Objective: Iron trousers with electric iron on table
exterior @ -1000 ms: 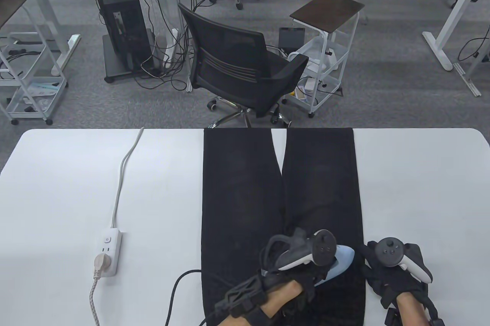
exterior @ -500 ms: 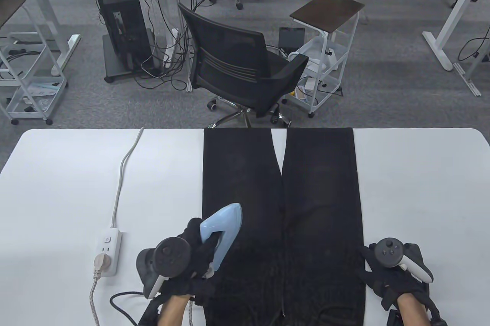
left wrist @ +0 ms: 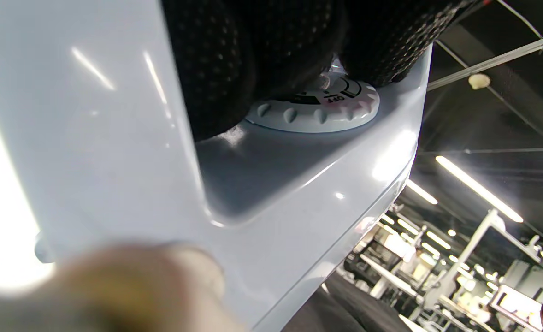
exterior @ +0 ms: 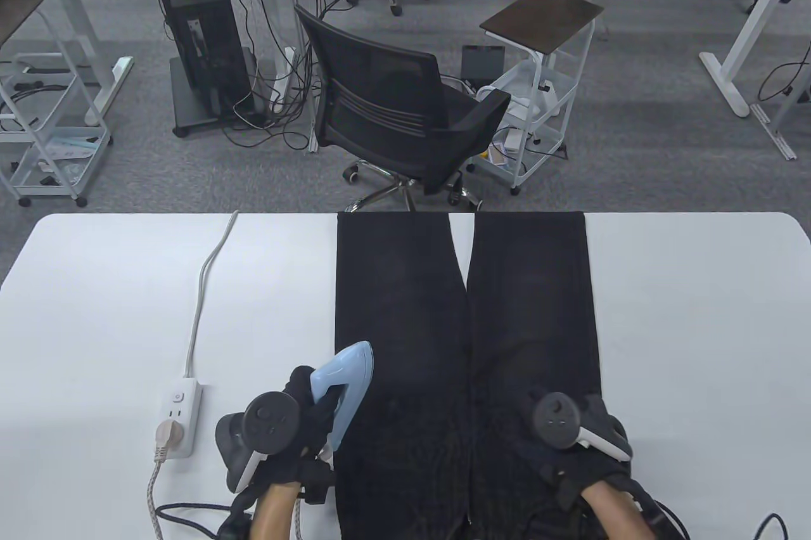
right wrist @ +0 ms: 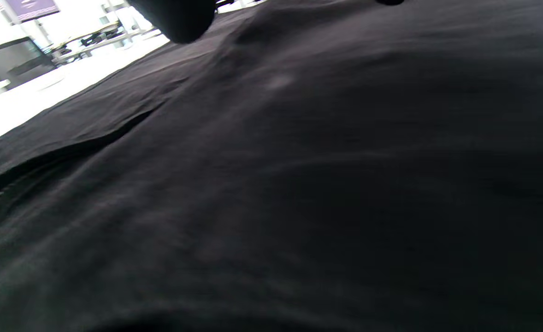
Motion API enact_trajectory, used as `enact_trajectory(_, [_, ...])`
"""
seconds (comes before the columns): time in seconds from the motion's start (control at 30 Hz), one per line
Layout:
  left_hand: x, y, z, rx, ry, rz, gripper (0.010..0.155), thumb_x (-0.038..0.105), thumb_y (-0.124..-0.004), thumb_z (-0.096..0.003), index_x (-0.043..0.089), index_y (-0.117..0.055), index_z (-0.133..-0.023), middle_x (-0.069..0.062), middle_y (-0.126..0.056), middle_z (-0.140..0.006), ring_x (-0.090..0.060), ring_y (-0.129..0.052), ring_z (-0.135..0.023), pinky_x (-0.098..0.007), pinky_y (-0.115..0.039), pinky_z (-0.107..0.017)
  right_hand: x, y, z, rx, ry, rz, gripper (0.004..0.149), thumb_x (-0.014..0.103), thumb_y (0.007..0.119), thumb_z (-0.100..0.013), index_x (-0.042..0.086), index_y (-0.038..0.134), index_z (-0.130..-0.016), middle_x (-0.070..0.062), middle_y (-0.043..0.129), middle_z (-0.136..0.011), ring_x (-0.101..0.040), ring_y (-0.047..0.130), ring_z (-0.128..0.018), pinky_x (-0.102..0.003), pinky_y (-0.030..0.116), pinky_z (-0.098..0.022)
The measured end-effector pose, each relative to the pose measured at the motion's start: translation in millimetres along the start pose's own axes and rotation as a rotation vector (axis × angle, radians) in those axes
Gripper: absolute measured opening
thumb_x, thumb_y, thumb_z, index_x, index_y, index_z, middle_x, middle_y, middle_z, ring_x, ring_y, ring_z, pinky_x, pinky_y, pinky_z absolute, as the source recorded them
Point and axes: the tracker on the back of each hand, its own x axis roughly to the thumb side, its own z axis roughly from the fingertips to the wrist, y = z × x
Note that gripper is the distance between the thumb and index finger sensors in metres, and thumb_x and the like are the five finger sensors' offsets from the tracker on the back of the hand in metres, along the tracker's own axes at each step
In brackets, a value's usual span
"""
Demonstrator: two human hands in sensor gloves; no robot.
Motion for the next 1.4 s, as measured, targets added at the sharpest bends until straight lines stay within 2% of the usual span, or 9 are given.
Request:
enact_trajectory(0.3, [-13.9,-5.6,-5.8,-0.026,0.055,0.005,0.044,0.047,-0.082,-0.0594,0.012,-0.076,-0.086,0.004,-0.099,-0.049,-0.016,-0.106,-0.04,-0.053,-0.087,-0.052,59.3,25.1,-82.2,0.116,-0.013,0.147,0.077,0.051,0.052,-0.064,0.012,0.006,-0.112,-0.027,-0.009,-0.112,-0.066,0.011,-0.099,-0.081,0.031,-0.062])
enact_trajectory(0.37, [-16.0,-5.5,-6.1,-0.029,0.061,0.01,0.044,0.047,-0.082,-0.0595,0.013,-0.077,-0.086,0.005,-0.099,-0.049,-0.016,-0.106,-0.04,-0.053,-0.087,-0.052,62.4,32.9,-86.3,0.19,0.019,0.145,0.07,0.051,0.04,-0.063,0.016,0.005,-0.112,-0.024,-0.008,-0.113,-0.067,0.0,-0.094,-0.082,0.023,-0.059])
enact_trajectory(0.43, [-18.1,-5.5,-7.3,-0.051,0.069,0.025,0.044,0.047,-0.082,-0.0597,0.012,-0.077,-0.086,0.005,-0.099,-0.049,-0.016,-0.106,-0.04,-0.052,-0.087,-0.052,63.9,33.1,-83.2,0.13,0.004,0.219,0.069,0.052,0.04,-0.062,0.016,0.01,-0.113,-0.024,0.0,-0.116,-0.068,0.009,-0.096,-0.081,0.029,-0.061])
enact_trajectory(0.8, [-16.5,-15.3,-7.6,-0.116,0.068,0.094,0.044,0.047,-0.082,-0.0597,0.012,-0.077,-0.085,0.005,-0.099,-0.048,-0.016,-0.106,-0.039,-0.052,-0.088,-0.052,85.8,60.2,-20.8,0.349,-0.055,0.334,0.072,0.05,0.031,-0.062,0.012,-0.01,-0.108,-0.03,-0.016,-0.109,-0.073,0.0,-0.091,-0.082,0.026,-0.061])
enact_trajectory(0.97, [-8.7,-16.4,-7.2,-0.13,0.035,0.065,0.044,0.047,-0.082,-0.0597,0.012,-0.077,-0.086,0.005,-0.098,-0.049,-0.016,-0.106,-0.04,-0.052,-0.088,-0.052,97.8,63.9,11.2,0.406,-0.164,0.368,0.077,0.052,0.042,-0.064,0.01,-0.002,-0.111,-0.034,-0.009,-0.11,-0.075,0.009,-0.09,-0.081,0.034,-0.062])
enact_trajectory(1.07, [-7.7,-14.0,-5.5,-0.133,0.027,0.082,0.044,0.047,-0.082,-0.0598,0.012,-0.077,-0.086,0.005,-0.099,-0.049,-0.016,-0.106,-0.04,-0.052,-0.088,-0.052,98.7,51.3,16.9,0.367,-0.186,0.268,0.073,0.05,0.049,-0.065,0.01,0.014,-0.115,-0.033,0.008,-0.115,-0.074,0.022,-0.092,-0.077,0.042,-0.064])
enact_trajectory(1.2, [-8.3,-8.7,-7.2,-0.12,0.026,0.101,0.044,0.047,-0.082,-0.0598,0.012,-0.077,-0.086,0.005,-0.098,-0.049,-0.016,-0.105,-0.04,-0.052,-0.087,-0.052,96.1,9.0,9.1,0.051,-0.116,0.268,0.065,0.044,0.056,-0.065,0.009,0.034,-0.115,-0.027,0.053,-0.115,-0.053,0.07,-0.093,-0.069,0.064,-0.062])
enact_trajectory(1.3, [-10.5,-7.7,-7.4,-0.115,0.037,0.102,0.044,0.047,-0.082,-0.0598,0.012,-0.077,-0.086,0.004,-0.099,-0.049,-0.016,-0.105,-0.04,-0.053,-0.087,-0.052,83.7,-20.2,-19.5,-0.185,-0.062,0.287,0.065,0.044,0.058,-0.064,0.01,0.038,-0.115,-0.026,0.052,-0.116,-0.055,0.063,-0.097,-0.072,0.059,-0.064])
enact_trajectory(1.4, [-13.5,-8.2,-6.9,-0.121,0.052,0.088,0.044,0.047,-0.082,-0.0598,0.012,-0.077,-0.086,0.004,-0.099,-0.049,-0.016,-0.105,-0.04,-0.053,-0.087,-0.052,54.4,-30.7,-70.3,-0.157,0.046,0.275,0.067,0.046,0.058,-0.064,0.012,0.033,-0.116,-0.024,0.042,-0.119,-0.056,0.049,-0.103,-0.077,0.048,-0.065])
